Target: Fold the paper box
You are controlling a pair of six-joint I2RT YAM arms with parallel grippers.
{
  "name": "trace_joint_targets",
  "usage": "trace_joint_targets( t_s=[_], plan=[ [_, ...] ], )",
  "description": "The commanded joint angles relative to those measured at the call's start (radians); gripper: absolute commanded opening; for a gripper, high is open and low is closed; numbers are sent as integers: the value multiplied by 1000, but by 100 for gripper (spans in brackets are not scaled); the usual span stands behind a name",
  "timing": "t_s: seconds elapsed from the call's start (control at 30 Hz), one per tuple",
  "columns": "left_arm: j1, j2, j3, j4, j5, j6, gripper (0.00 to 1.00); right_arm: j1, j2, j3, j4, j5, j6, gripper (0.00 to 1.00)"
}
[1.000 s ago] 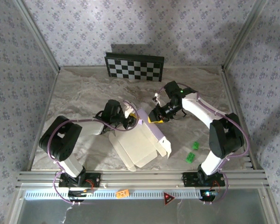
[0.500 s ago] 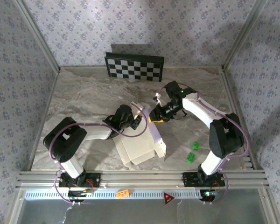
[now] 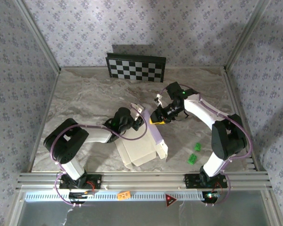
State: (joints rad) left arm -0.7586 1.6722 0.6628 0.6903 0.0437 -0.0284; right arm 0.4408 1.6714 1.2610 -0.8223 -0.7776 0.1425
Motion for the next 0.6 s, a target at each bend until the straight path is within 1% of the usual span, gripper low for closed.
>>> trace_joint_targets(
  t_s=[0.0, 0.13, 0.27, 0.3, 0.33, 0.47, 0.5, 0.57],
  plan=[
    [14, -12, -13, 154, 47, -45, 33, -4, 7, -20, -20, 25, 0, 36],
    [17, -26, -37, 212, 25, -63, 29, -6, 5, -21, -13, 23, 5, 36],
    [17, -31, -40, 202, -18, -69, 13, -8, 4, -17, -6, 27, 13, 36],
    [17, -32, -43, 202, -34, -70, 10, -8, -2, -14, -8, 40, 19, 36],
    [17, -33, -46, 197, -48, -68, 8, -7, -14, -11, -2, 56, 29, 39],
    [10, -61, -56, 140, -167, -61, 3, -15, -93, 1, 5, 137, 68, 52],
    [8, -73, -59, 114, -208, -56, 2, -20, -120, 3, 2, 172, 82, 54],
    [-8, -110, -74, 73, -332, -49, 2, -36, -179, -9, 3, 247, 115, 57]
  ],
)
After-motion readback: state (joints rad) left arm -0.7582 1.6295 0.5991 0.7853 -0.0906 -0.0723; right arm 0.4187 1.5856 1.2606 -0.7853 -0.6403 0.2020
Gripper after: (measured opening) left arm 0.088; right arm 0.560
